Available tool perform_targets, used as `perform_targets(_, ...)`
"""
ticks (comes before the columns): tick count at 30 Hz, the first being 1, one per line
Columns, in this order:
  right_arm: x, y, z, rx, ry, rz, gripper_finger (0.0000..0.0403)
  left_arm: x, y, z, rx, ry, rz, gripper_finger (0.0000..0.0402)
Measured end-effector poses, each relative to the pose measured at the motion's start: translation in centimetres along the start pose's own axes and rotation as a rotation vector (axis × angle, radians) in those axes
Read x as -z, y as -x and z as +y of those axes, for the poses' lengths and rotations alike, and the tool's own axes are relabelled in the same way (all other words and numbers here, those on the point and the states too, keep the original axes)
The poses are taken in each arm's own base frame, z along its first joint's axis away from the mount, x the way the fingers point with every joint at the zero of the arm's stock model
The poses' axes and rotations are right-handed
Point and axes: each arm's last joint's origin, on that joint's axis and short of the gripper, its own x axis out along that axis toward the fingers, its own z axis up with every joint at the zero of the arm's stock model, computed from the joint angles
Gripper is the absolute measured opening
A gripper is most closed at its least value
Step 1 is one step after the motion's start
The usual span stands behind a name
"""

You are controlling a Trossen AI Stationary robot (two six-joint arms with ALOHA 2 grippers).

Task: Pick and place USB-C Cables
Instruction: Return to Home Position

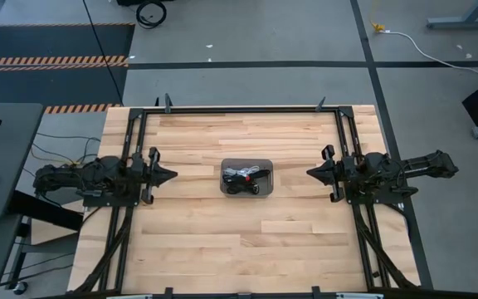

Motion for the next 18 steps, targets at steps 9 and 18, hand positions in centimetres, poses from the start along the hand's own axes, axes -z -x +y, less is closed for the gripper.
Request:
perform_targets(9,0.7,0.0,0.0,0.005,-0.117,0.072,0.0008,1.0,0.0,0.1,-0.005,-0.045,0.103,0.0007)
perform_targets(18,0.9,0.0,0.0,0.008,-0.087,0.089,0.0009,1.1,0.0,0.0,0.005,-0.020,0.107,0.0007)
